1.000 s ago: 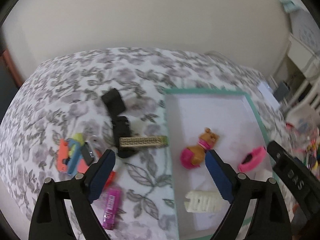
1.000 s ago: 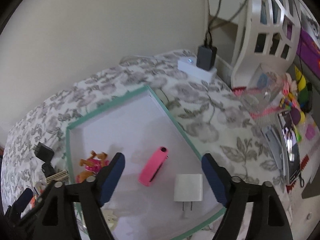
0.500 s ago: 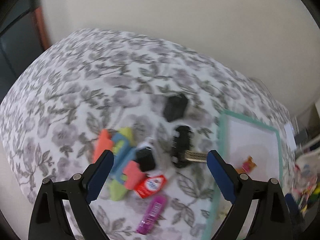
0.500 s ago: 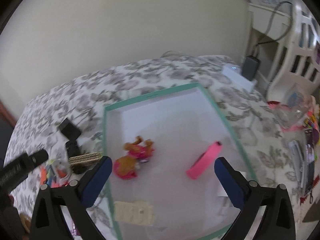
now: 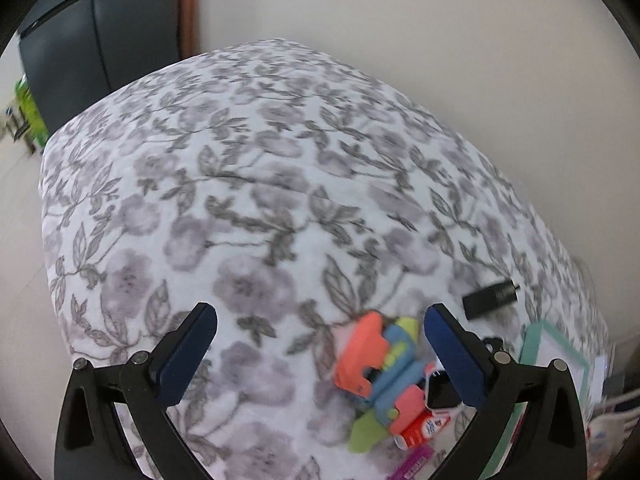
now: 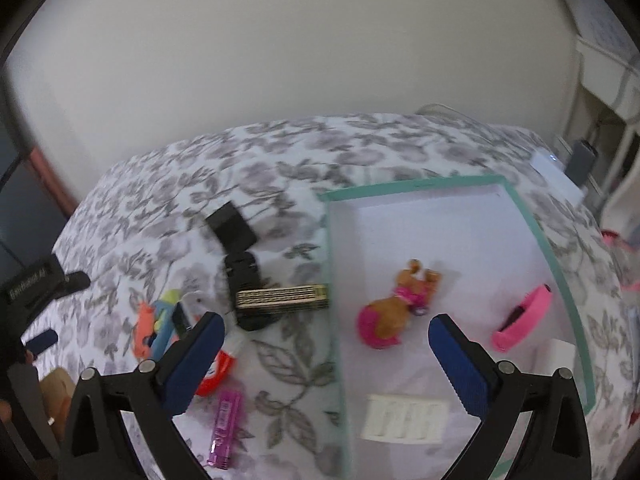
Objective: Organize rigid objects
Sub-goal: 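Move both grippers back toward the remaining items, then grasp the blue-orange toy knife with the left gripper while the right grasps the pink tube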
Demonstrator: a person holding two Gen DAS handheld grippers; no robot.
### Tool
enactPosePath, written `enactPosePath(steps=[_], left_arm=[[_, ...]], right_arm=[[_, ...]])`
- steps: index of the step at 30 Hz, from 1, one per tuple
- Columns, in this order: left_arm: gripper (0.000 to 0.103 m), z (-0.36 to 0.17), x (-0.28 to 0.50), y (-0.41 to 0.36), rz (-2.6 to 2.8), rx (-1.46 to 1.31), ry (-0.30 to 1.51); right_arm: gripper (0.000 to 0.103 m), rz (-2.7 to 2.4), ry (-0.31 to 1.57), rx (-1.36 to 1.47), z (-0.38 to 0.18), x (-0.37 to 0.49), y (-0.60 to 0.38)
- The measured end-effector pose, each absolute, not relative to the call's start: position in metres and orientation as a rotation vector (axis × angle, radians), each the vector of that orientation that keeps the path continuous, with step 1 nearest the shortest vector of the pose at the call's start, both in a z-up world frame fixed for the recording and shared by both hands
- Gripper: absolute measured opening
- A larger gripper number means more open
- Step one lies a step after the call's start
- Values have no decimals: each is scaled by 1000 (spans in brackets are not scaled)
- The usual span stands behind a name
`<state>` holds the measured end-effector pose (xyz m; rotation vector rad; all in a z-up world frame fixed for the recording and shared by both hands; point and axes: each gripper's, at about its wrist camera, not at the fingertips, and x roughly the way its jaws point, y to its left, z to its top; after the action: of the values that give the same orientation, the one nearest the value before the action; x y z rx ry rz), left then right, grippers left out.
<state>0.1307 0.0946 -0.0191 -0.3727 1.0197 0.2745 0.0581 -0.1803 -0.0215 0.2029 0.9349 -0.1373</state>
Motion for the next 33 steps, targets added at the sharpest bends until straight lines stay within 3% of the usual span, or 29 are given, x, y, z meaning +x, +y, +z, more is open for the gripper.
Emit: enactPosePath(steps=[33], left_arm=[[103, -71, 140, 82, 219, -284, 1178]], right_arm=[[103, 75, 1296, 103, -95, 64, -107]])
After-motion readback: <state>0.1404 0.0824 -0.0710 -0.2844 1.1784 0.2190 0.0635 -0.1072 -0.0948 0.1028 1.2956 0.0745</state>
